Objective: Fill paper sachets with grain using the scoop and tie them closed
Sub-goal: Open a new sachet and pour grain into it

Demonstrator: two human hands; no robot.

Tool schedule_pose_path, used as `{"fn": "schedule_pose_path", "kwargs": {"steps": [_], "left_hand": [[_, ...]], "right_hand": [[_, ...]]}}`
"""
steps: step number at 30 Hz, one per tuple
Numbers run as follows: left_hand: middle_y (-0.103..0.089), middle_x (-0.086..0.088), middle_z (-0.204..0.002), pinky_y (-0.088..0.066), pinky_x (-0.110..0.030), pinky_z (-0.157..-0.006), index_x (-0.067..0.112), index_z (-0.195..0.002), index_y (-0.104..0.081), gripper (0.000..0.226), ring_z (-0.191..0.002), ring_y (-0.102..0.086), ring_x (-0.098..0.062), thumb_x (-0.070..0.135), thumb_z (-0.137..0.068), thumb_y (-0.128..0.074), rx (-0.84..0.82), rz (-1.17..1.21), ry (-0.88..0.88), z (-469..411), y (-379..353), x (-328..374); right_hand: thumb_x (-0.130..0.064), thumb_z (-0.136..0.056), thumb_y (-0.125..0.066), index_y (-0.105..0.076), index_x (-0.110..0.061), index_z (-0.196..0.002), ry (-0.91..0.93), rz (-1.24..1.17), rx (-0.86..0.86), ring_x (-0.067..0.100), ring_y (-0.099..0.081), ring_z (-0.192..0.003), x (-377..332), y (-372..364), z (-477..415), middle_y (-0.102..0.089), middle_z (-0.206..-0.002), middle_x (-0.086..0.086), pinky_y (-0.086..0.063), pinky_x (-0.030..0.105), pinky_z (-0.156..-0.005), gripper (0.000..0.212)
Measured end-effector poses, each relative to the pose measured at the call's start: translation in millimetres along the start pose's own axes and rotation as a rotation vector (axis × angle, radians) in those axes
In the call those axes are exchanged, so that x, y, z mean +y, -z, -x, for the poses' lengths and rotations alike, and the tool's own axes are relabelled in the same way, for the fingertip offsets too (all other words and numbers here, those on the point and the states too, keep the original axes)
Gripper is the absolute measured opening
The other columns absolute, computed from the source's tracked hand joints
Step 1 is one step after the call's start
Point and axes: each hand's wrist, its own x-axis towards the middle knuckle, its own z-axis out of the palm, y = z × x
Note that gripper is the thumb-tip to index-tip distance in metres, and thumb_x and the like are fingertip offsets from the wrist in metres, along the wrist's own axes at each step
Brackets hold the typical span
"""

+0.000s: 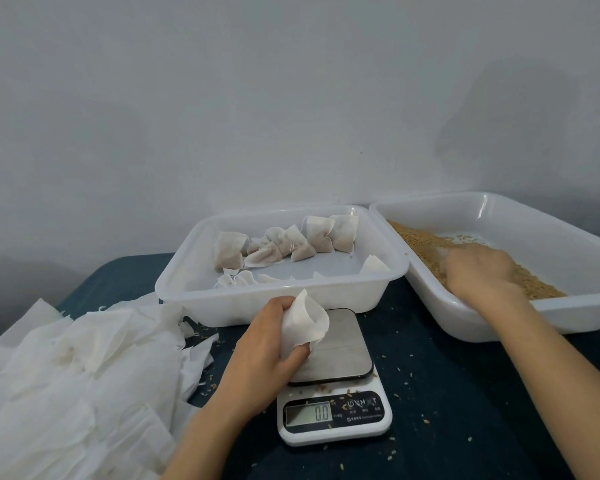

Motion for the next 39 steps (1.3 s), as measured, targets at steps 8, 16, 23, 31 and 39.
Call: {"fn": "schedule_pose_path", "kwargs": {"steps": [8,16,23,31,39], "left_hand": [[-0.053,0.028,-0.114,-0.047,-0.026,-0.084,0.044,-0.123,-0.038,0.047,-0.105,-0.051,0.001,0.044,-0.079,-0.057,0.003,0.0,0.004,2,1,0],[-0.057,0.025,-0.11,-0.046,-0.022,-0.078,0.042,-0.118,-0.042,0.039,-0.101,-0.055,-0.001,0.041,-0.081,-0.057,0.029,0.071,0.022,1,3,1],[-0.056,0.032,-0.105,-0.04,-0.009,-0.073,0.043,-0.11,-0.046,0.033,-0.097,-0.056,0.002,0.038,-0.079,-0.056,0.068,0.175,0.048,-1,6,6],[-0.061,0.024,-0.096,-0.043,-0.009,-0.069,0.04,-0.104,-0.05,0.025,-0.086,-0.059,-0.001,0.035,-0.08,-0.055,0.062,0.277,0.065,-2,8,7],[-0.064,0.019,-0.087,-0.043,-0.009,-0.065,0.048,-0.093,-0.05,0.016,-0.075,-0.058,0.0,0.042,-0.078,-0.052,0.041,0.314,0.064,-2,12,3]], "right_hand": [[-0.023,-0.099,-0.043,-0.056,-0.029,-0.133,-0.117,-0.307,-0.044,0.026,-0.061,-0.093,6,-3,3,-0.063,-0.127,0.007,-0.046,0.03,-0.067,0.037],[-0.028,-0.099,-0.039,-0.06,-0.021,-0.087,-0.24,-0.55,-0.058,0.025,-0.056,-0.072,13,-10,-7,-0.058,-0.082,0.006,-0.043,0.03,-0.064,0.026],[-0.051,-0.095,-0.046,-0.054,-0.024,-0.102,-0.175,-0.808,0.056,0.026,-0.06,-0.073,17,-13,-8,-0.063,-0.08,0.003,-0.043,0.033,-0.062,0.029],[-0.053,-0.097,-0.045,-0.061,-0.038,-0.101,0.117,-0.894,0.25,0.012,-0.058,-0.074,6,2,6,-0.065,-0.085,-0.012,-0.044,0.03,-0.063,0.022],[-0.05,-0.086,-0.059,-0.059,-0.05,-0.105,0.504,-0.963,0.349,-0.017,-0.04,-0.094,-11,21,35,-0.055,-0.09,-0.03,-0.019,0.026,-0.091,0.019]]}}
